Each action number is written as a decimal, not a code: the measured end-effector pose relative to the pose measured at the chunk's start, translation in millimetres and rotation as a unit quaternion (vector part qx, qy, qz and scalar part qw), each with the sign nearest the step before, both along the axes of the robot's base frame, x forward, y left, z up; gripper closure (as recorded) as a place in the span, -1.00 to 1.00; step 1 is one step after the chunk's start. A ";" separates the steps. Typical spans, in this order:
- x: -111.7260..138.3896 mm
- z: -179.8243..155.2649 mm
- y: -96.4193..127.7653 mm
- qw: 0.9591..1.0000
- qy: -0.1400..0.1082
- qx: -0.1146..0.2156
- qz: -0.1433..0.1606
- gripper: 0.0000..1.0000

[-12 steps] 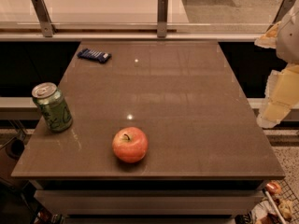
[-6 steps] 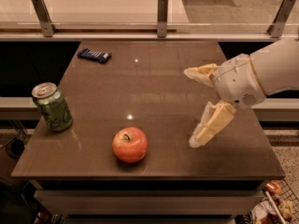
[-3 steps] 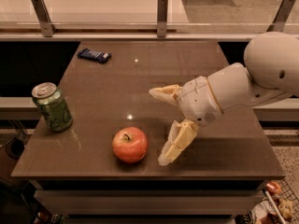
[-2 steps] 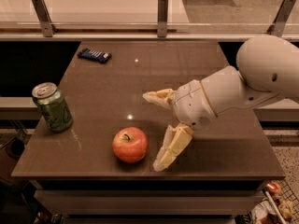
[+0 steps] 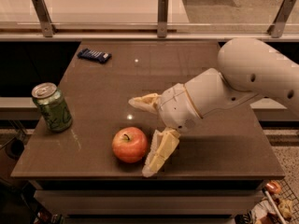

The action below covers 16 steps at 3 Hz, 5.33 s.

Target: Move apple near rxbar blueberry

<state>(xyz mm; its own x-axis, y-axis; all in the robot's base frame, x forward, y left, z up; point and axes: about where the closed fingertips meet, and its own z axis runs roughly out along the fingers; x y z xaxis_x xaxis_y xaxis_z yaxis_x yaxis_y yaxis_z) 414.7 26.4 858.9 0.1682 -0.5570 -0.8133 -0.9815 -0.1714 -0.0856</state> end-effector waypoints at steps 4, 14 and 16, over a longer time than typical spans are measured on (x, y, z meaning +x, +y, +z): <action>6.2 -6.0 11.4 1.000 0.003 0.003 0.008 0.44; 290.2 85.3 -17.0 0.959 -0.122 -0.037 -0.254 1.00; 336.9 41.1 4.0 0.954 -0.146 -0.022 -0.259 1.00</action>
Offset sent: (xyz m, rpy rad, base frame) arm 0.0078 0.0059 -0.0070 0.0083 0.0103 0.0053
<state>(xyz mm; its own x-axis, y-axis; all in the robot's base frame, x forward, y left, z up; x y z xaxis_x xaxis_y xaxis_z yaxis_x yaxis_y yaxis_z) 751.6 30.5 900.0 0.0760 -0.6599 -0.7475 -0.8707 0.3215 -0.3723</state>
